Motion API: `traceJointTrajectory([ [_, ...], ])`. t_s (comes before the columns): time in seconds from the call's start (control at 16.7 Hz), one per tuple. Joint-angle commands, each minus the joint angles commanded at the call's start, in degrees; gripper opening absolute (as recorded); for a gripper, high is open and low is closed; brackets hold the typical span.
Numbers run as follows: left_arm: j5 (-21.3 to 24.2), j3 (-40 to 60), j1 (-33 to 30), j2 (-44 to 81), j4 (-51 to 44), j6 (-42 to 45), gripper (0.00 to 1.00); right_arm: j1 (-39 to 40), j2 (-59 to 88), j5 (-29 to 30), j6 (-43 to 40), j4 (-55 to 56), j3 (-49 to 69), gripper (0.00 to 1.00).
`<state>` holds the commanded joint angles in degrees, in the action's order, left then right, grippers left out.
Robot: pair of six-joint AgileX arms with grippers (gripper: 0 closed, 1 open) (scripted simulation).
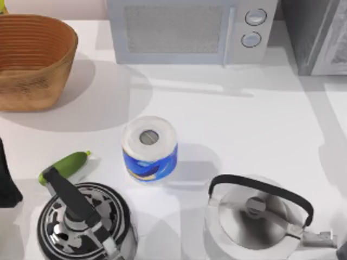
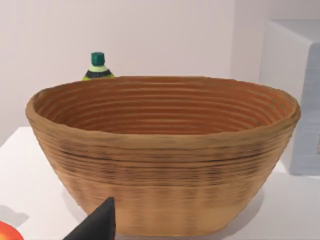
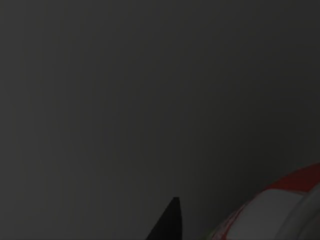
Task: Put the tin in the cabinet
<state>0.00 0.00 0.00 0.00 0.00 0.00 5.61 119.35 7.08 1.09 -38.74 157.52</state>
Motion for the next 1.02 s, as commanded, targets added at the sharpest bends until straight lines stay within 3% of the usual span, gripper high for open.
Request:
traceJointTrajectory([
  [0.12, 0.0, 0.0, 0.0, 0.0, 0.0, 0.0, 1.00, 0.0, 0.0, 0.0, 0.0, 0.0, 0.0, 0.00],
  [0.9, 0.0, 0.0, 0.0, 0.0, 0.0, 0.0, 1.00, 0.0, 0.0, 0.0, 0.0, 0.0, 0.0, 0.98],
  [1.02, 0.0, 0.0, 0.0, 0.0, 0.0, 0.0, 1.00, 0.0, 0.0, 0.0, 0.0, 0.0, 0.0, 1.00],
])
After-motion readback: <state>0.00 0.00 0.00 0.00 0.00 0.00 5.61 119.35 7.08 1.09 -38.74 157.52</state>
